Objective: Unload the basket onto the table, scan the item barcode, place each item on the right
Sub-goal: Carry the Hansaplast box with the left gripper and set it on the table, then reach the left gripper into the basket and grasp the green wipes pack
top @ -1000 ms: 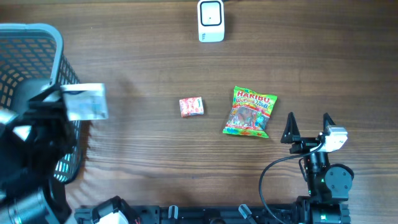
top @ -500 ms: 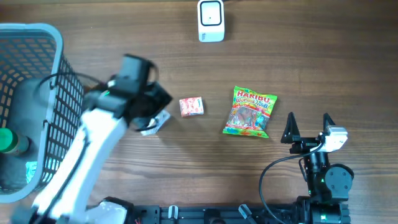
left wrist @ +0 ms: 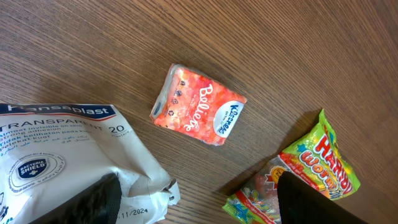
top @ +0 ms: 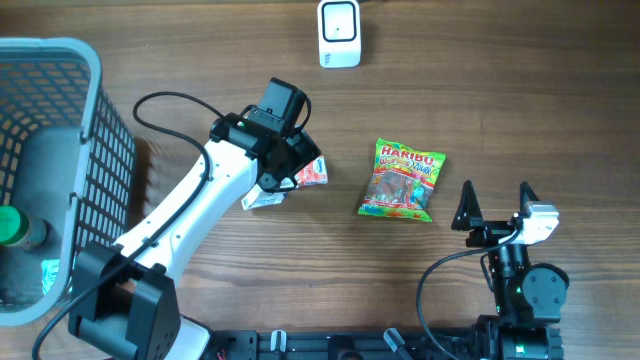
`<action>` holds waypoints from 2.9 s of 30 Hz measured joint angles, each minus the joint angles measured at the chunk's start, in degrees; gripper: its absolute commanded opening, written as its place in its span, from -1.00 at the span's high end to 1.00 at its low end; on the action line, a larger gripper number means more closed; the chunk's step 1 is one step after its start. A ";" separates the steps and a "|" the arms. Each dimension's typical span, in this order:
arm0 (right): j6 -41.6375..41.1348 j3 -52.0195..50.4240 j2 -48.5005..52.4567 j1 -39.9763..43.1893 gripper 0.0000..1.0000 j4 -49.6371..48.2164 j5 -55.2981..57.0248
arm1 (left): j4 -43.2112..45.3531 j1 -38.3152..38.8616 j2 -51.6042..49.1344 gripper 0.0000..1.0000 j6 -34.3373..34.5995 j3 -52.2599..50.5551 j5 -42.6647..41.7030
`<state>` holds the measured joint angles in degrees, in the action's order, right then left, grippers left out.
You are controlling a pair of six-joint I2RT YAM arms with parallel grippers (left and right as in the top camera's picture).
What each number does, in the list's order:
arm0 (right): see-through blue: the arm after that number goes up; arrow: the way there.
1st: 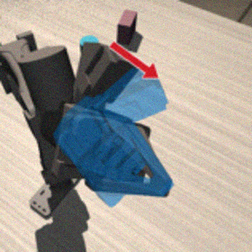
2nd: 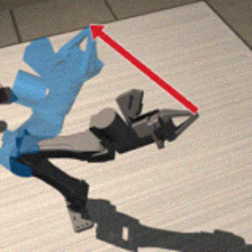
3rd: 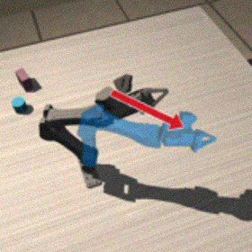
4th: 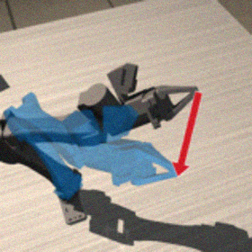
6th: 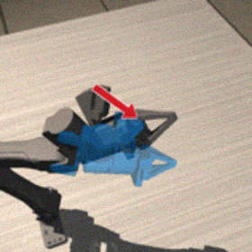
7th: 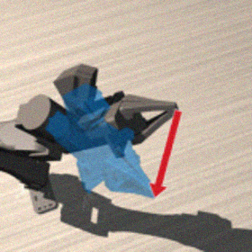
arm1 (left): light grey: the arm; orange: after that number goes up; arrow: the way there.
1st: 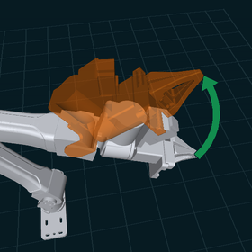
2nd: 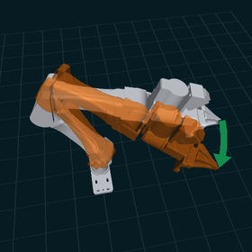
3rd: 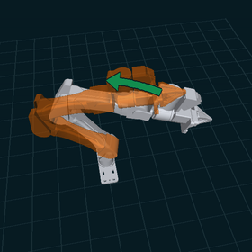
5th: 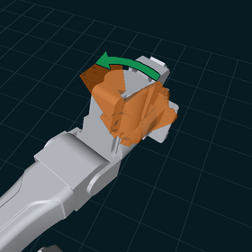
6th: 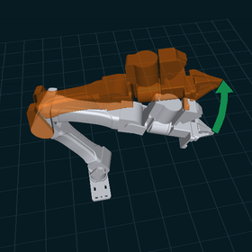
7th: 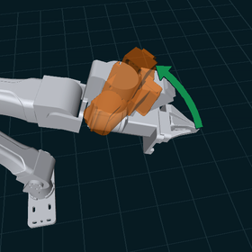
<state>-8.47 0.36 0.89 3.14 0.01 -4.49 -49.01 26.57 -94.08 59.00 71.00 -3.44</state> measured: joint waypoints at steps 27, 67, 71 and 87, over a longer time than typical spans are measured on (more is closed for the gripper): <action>0.00 0.00 0.00 0.00 -0.99 0.02 -0.02 | 5.99 -5.20 2.05 -0.73 0.00 -2.16 18.05; 0.00 0.00 0.00 0.00 -1.00 0.02 -0.02 | -3.41 -43.63 31.43 -1.00 -18.80 9.97 26.99; 0.00 0.00 0.00 0.00 -0.99 0.02 -0.02 | -8.83 -58.84 27.17 -0.99 -13.62 9.94 19.65; 0.00 0.00 0.00 0.00 -1.00 0.00 -0.02 | -22.32 -72.06 -5.66 -1.00 -8.24 9.49 15.98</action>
<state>-8.47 0.36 0.89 3.14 0.01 -4.51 -71.33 -45.50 -99.74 50.76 80.49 12.53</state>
